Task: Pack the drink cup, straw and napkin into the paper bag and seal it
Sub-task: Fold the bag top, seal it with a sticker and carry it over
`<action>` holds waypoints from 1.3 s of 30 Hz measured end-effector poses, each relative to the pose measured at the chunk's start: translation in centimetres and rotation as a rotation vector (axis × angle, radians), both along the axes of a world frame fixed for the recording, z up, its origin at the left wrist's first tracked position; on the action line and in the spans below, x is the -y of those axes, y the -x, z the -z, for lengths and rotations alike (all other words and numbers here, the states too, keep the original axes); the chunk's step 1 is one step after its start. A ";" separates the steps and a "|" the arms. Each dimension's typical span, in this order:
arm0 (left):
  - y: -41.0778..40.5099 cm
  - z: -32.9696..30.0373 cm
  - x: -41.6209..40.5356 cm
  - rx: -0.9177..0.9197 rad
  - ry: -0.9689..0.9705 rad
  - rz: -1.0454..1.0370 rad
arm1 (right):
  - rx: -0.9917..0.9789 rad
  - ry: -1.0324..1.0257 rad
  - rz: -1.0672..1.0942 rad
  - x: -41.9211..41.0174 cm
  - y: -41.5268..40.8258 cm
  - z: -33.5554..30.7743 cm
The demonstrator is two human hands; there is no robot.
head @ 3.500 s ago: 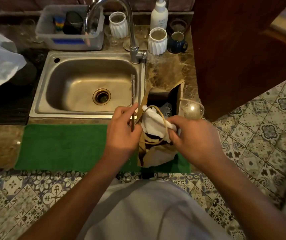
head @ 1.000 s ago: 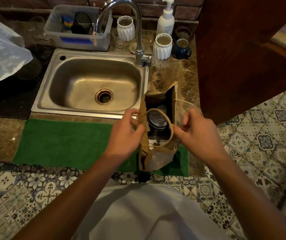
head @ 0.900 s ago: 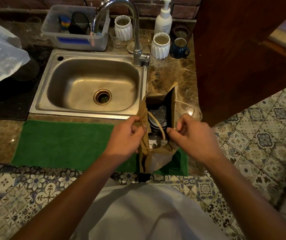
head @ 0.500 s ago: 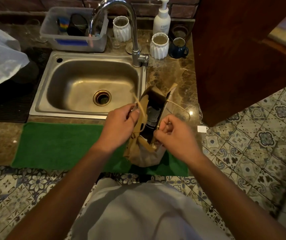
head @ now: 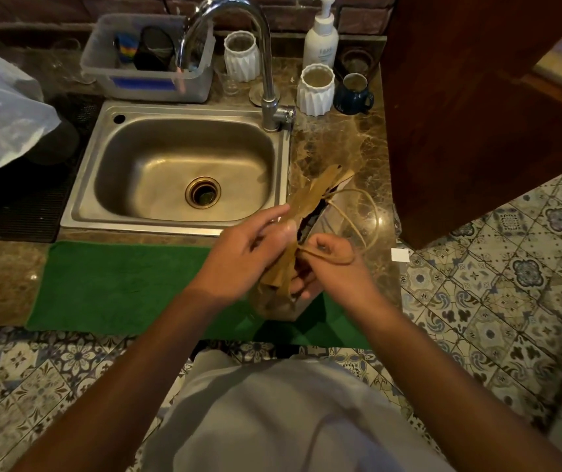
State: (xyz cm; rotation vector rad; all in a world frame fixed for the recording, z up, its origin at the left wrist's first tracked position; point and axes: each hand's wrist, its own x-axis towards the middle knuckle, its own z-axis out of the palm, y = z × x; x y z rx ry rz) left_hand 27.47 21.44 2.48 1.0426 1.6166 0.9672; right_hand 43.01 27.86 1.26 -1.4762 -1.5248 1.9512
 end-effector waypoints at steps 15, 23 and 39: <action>0.9 4.7 1.5 -0.415 -0.141 -0.113 | 0.027 -0.206 -0.275 -1.1 0.0 0.4; 4.3 4.6 0.6 -0.192 -0.223 -0.058 | 0.090 -0.670 0.107 -3.8 -3.7 -4.8; 6.3 4.0 0.1 -0.155 -0.171 -0.017 | 0.142 -0.597 -0.550 -11.6 -1.8 -0.8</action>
